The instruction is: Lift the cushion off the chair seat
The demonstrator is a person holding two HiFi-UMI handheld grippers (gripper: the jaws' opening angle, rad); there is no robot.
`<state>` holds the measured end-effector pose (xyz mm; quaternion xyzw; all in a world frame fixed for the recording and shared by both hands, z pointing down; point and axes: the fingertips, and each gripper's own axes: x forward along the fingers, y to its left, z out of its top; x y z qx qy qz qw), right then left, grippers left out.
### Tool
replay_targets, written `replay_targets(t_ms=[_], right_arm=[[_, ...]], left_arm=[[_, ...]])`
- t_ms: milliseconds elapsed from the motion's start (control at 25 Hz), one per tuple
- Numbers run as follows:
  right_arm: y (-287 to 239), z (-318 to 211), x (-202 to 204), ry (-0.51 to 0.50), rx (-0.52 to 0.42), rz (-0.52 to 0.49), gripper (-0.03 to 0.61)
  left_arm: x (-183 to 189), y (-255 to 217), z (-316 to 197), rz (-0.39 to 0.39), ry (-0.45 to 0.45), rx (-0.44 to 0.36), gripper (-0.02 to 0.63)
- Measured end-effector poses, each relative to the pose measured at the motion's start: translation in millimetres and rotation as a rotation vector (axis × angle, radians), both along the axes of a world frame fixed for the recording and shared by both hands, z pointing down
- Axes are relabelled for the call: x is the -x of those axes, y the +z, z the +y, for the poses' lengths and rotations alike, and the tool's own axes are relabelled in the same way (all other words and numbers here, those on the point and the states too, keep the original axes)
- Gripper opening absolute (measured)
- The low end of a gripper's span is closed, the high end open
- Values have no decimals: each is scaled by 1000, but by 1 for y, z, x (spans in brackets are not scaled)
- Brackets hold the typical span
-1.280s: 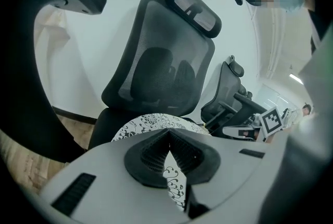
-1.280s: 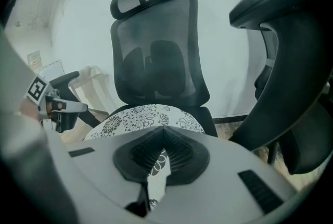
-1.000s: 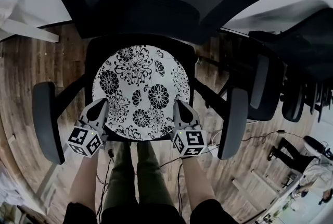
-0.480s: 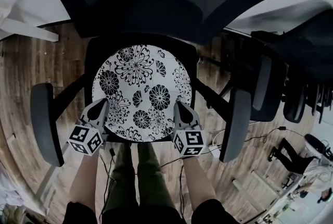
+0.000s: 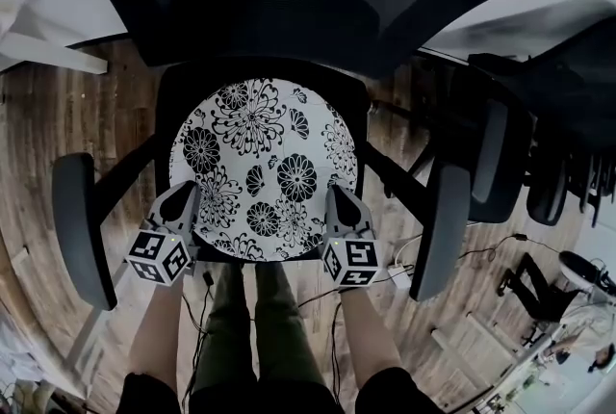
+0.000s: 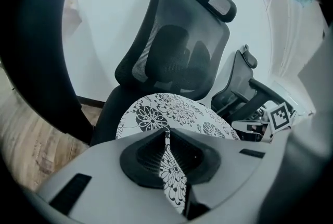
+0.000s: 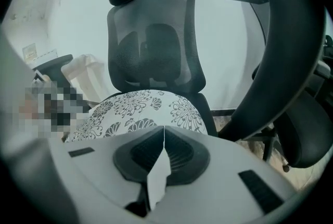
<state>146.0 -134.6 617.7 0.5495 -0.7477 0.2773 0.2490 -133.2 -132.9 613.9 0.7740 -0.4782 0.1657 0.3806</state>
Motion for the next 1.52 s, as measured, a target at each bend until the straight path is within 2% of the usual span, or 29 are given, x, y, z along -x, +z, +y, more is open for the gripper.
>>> replay_targets(t_ms=[80, 120, 200, 240, 280, 320, 480, 640, 880, 920, 960, 1000, 1040, 1520], right_arm=[[2, 0, -3, 7, 7, 2, 18], [3, 0, -4, 14, 14, 3, 18], [6, 1, -10, 41, 28, 14, 20], [9, 2, -14, 62, 35, 26, 66], [11, 2, -18, 85, 45, 41, 192], [14, 4, -24, 107, 55, 57, 247], [23, 13, -39, 162, 93, 76, 265], [32, 21, -41, 198, 139, 30, 265], [40, 24, -37, 209, 185, 3, 254], [39, 24, -35, 199, 186, 5, 200], [37, 24, -33, 185, 182, 6, 91], [34, 23, -31, 170, 174, 7, 64], [31, 22, -29, 160, 167, 8, 47], [0, 16, -27, 141, 103, 12, 34]], left_arm=[[4, 2, -1, -22, -13, 9, 16], [7, 4, -2, -38, -26, 20, 49], [16, 11, -2, -76, -64, 53, 213], [21, 15, -2, -96, -84, 68, 277], [25, 19, -1, -117, -101, 80, 319], [29, 21, -1, -135, -115, 90, 341], [37, 29, 3, -156, -141, 132, 371], [31, 36, 6, -104, -130, 187, 371], [24, 41, 8, -91, -104, 250, 353], [24, 41, 9, -80, -96, 259, 269], [23, 40, 10, -63, -86, 262, 158], [21, 37, 10, -43, -77, 259, 83], [19, 33, 10, -27, -71, 251, 54], [17, 2, 7, -47, -80, 145, 40]])
